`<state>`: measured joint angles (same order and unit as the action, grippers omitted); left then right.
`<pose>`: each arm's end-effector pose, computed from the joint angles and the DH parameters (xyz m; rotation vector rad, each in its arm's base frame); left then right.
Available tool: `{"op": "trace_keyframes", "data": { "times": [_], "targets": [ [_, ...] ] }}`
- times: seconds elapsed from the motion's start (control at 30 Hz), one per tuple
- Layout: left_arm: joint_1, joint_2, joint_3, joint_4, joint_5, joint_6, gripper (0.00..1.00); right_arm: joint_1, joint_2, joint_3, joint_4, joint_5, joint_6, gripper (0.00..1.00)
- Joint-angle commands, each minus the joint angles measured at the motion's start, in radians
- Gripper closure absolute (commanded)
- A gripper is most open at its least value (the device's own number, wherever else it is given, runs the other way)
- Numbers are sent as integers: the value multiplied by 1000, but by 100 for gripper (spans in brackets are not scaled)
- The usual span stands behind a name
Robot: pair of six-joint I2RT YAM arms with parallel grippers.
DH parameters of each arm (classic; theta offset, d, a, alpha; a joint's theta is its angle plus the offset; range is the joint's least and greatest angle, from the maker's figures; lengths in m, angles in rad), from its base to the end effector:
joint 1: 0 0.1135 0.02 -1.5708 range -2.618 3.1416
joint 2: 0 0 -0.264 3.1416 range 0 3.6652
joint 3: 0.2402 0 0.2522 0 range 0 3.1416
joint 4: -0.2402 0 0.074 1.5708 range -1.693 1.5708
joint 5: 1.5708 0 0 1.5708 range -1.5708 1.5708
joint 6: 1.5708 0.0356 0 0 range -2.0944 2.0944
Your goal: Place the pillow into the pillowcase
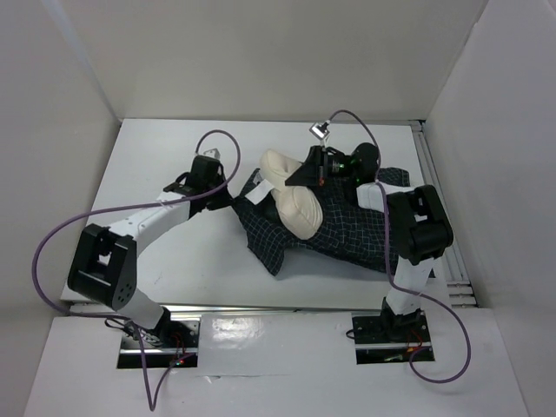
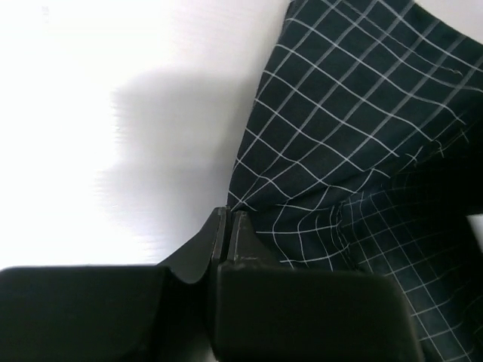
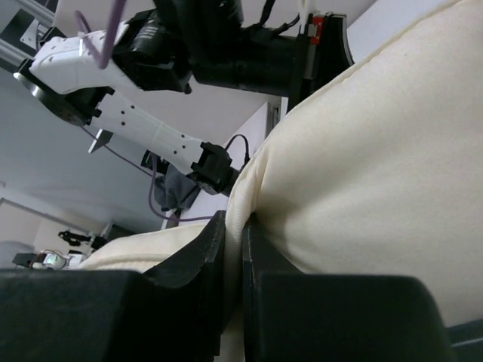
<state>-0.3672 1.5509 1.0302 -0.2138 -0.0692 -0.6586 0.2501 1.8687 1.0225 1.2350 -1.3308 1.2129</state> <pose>0.3167 -0.1192 0.2342 -0.3760 2.3141 -0.4405 0.3607 0.1278 0.2535 -0.6823 1.6985 1.8789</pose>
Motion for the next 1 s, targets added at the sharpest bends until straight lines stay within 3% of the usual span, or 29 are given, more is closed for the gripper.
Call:
{"op": "trace_keyframes", "data": {
  "times": [0.0, 0.1, 0.13, 0.27, 0.37, 0.57, 0.7, 0.87, 0.97],
  "targets": [
    [98, -40, -45, -15, 5, 53, 100, 9, -60, 54, 658, -62, 60, 100],
    [99, -31, -15, -29, 34, 85, 89, 18, -71, 10, 658, -73, 71, 100],
    [99, -31, -3, -29, 63, 114, 73, 29, -71, -18, 658, -73, 71, 100],
    [74, -80, -12, 7, 103, 139, 40, 41, -71, -64, 658, -54, 62, 100],
    [28, -110, -32, 57, 138, 195, 31, 63, -62, -64, 658, -54, 51, 100],
    [-97, -97, -44, 100, 216, 203, 30, 81, -52, -30, 658, -25, 60, 100],
    [-148, -97, -70, 109, 204, 87, 30, 81, -52, -7, 658, -1, 51, 100],
    [-208, 32, 0, -4, -73, -40, 30, 81, -52, 30, 658, 8, 60, 100],
    [-231, 110, 53, -44, -157, -50, 28, 101, -52, 39, 658, -2, 60, 100]
  ]
}}
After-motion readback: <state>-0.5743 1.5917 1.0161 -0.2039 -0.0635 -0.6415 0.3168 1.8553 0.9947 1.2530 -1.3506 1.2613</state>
